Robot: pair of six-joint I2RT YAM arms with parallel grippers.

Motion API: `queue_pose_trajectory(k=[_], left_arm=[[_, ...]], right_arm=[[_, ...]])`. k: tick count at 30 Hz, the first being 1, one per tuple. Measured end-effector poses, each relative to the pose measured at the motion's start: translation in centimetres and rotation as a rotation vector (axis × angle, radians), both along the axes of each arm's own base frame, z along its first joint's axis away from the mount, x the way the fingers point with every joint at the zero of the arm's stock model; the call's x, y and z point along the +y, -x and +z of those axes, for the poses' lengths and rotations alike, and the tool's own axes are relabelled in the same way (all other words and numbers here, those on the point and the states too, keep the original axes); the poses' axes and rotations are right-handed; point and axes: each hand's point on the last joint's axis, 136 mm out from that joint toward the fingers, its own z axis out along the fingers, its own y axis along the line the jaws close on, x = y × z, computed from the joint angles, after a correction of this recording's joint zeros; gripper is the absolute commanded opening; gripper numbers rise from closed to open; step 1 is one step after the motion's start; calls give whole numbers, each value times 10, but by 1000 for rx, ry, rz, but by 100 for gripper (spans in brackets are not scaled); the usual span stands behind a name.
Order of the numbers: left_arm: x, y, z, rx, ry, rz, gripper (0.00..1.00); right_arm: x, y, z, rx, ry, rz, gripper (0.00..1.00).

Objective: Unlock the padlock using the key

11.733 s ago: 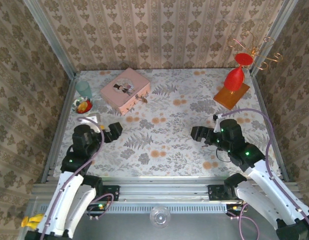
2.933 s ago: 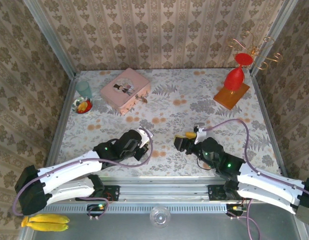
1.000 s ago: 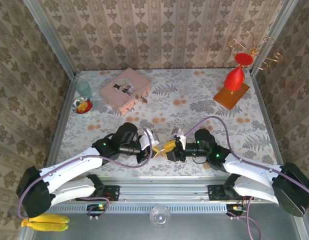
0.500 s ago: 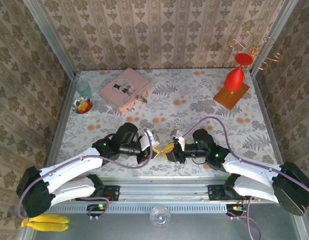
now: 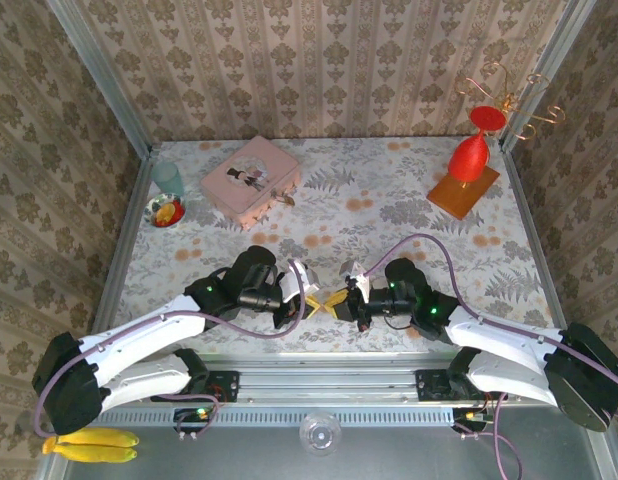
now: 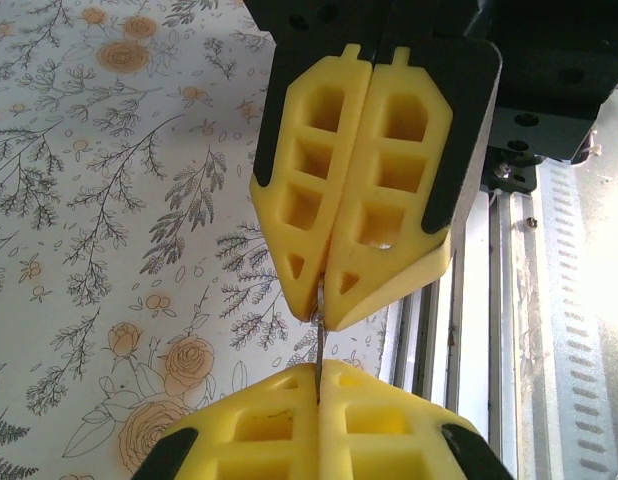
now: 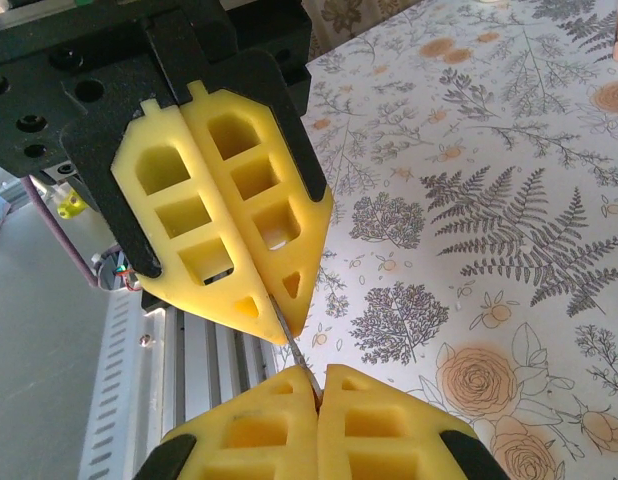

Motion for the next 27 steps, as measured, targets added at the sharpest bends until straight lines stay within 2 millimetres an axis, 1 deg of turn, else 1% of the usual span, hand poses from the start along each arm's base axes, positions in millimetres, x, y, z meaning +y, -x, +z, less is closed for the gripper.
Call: queue_pose_trajectory(k=[4,5,10,13,14,16,19,22,25,27], left_arm=[[0,0,0,-2,0,2,0],[0,0,0,-2,-1,2,2],[2,-2,4,-34,19,18,25],[10,-9,6,-87,43,75,35],[15,-12,8,-110,57,107,38],[29,-22,12,-150,82,198,40],[53,-47,30,-184,123,398,51],[79,-68,46,-157,147,608,52],[102,-83,52,-86,131,789,53],[115,-90,51,-43,118,881,53]], right_arm=[[0,0,0,-1,-1,0,0],[0,0,0,-1,-1,0,0],[-1,0,3,-10,-4,-8,0],[-5,-4,1,-11,16,-43,0],[-7,-5,0,-12,25,-60,0],[-13,-9,2,-23,38,-101,0],[-24,-18,11,-53,38,-187,0],[-39,-25,26,-87,19,-286,0],[-55,-29,38,-109,-2,-373,0],[-66,-30,42,-115,-10,-428,0]])
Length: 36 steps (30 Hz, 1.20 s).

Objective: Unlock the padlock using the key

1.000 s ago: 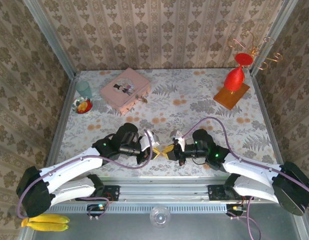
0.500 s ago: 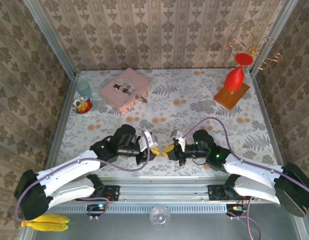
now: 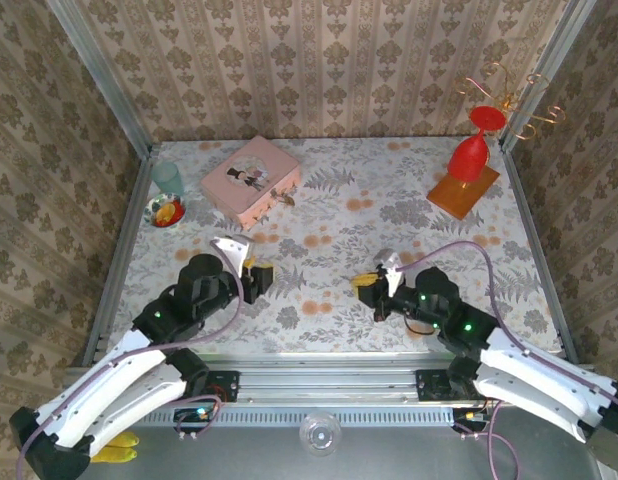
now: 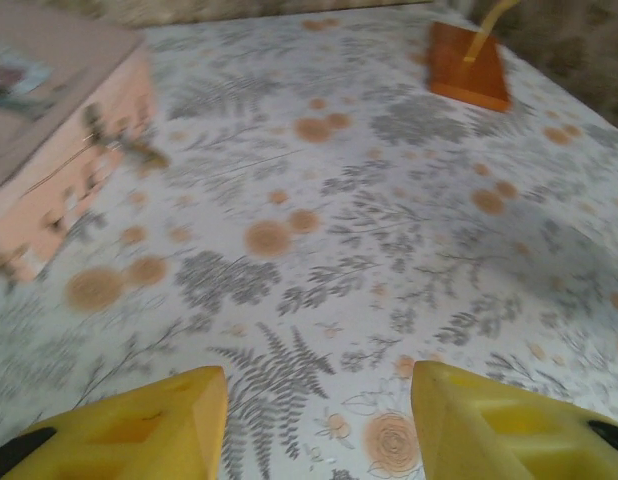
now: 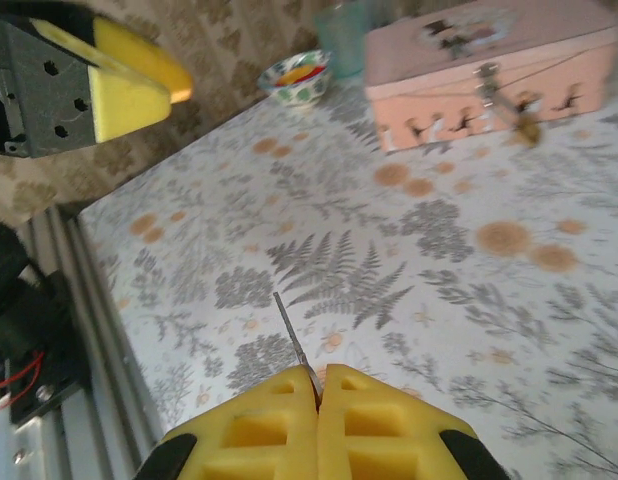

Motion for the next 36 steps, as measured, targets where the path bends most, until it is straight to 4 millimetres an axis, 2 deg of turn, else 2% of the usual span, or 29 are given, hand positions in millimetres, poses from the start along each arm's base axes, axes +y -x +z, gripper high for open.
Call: queue_pose_trajectory(k=[6,9,13,20,25,26,28,34,36], left_arm=[[35,-15,-23,153,-58,218,54],[40,-28,-24,201,-106,289,54],[34,-49,-28,246,-160,346,55],[23,-83,-54,311,-250,432,56],[-1,-129,-56,295,-255,509,60],[-5,-138,-57,286,-247,530,67],[-11,-152,-63,278,-228,566,69],[-31,-187,-93,274,-140,656,64],[-39,-199,-99,265,-96,678,63]], right_arm=[[-32,-2,3,12,-5,-149,0],[-44,-3,-5,34,19,-207,0],[-57,-5,-15,56,61,-265,0],[-66,-3,-21,29,67,-285,0],[-66,2,-37,9,52,-261,0],[-66,3,-37,0,48,-260,0],[-68,4,-35,-17,36,-259,0],[-72,9,-12,-85,-49,-257,0],[-72,11,-12,-90,-64,-248,0]])
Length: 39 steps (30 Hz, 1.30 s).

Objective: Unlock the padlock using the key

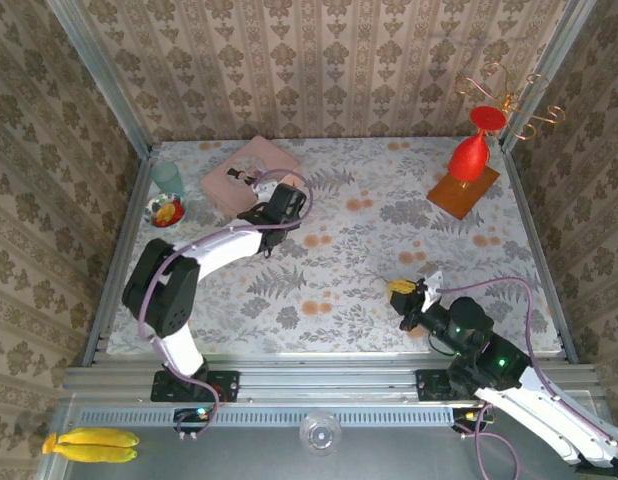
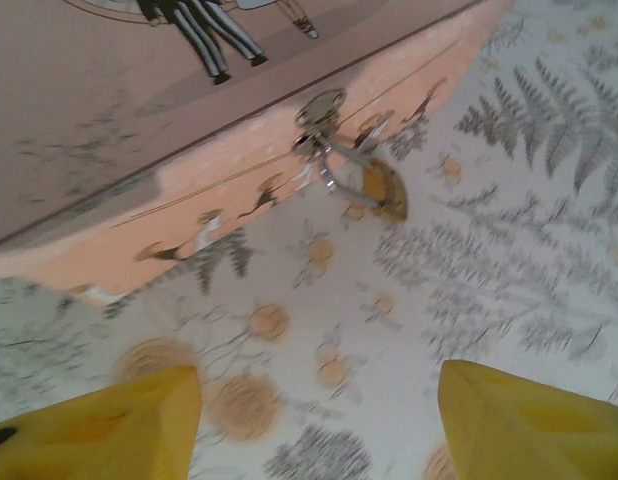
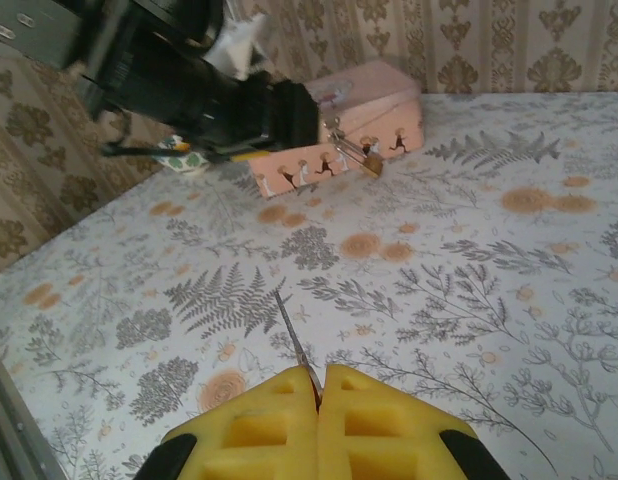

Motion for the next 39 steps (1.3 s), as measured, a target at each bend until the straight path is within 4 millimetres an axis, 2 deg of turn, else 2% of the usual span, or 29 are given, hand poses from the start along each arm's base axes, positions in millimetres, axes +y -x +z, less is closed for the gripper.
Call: queue_pose_trajectory(k=[11,16,22,30,36,39], left_arm=[[-22,-48,-31,-157,218,162,58],[-26,-61,-45,-191,256,200,59],[-24,-76,-48,-223,280,228,58],[-11,-98,-52,-259,315,261,48],[-10,-105,-62,-250,334,259,35],[-9,-108,-64,-240,344,257,25]], right_arm=[[4,6,0,0,-22,39,0],[4,8,5,-8,-50,47,0],[4,9,8,-17,-59,51,0],[4,9,8,-18,-60,51,0],[4,9,7,-17,-59,51,0],[5,9,3,-11,-53,51,0]])
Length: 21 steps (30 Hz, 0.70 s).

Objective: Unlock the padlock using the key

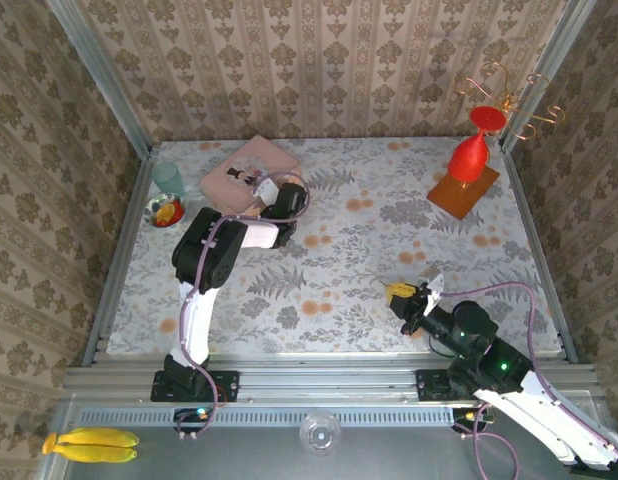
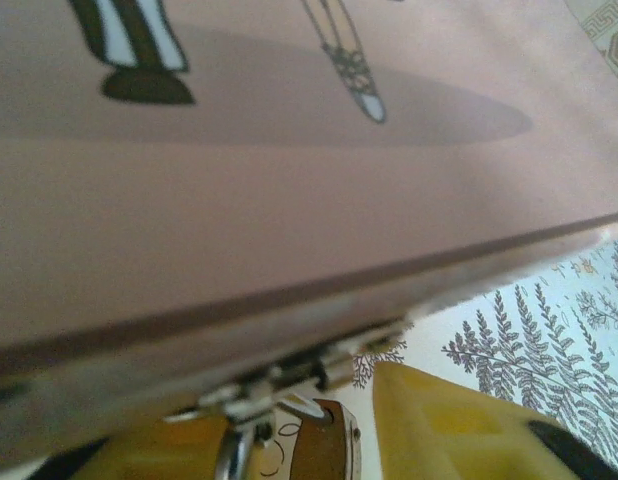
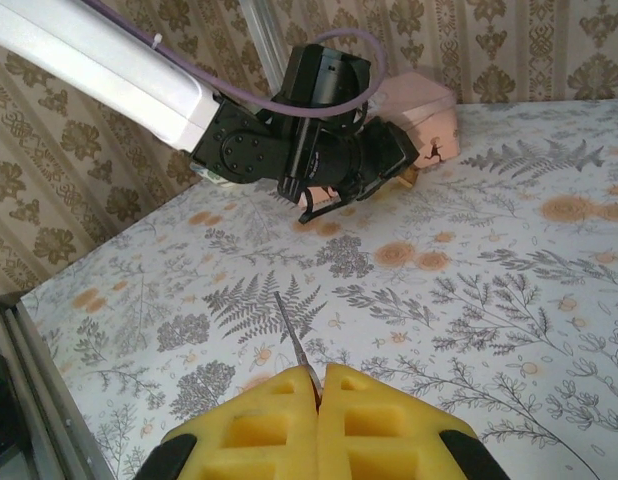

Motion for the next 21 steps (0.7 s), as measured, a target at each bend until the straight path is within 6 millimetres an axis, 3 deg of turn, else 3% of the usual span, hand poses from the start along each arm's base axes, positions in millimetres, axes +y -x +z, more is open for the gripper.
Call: queue_pose_trajectory(k=[8,21], left_arm=[[-1,-9,2,21,17,-29,12],[-8,-8,3,33,-3,-95,0]], right_arm=[[0,0,-3,5,5,0,0],[-2,-2,-3,4,5,-13,0]])
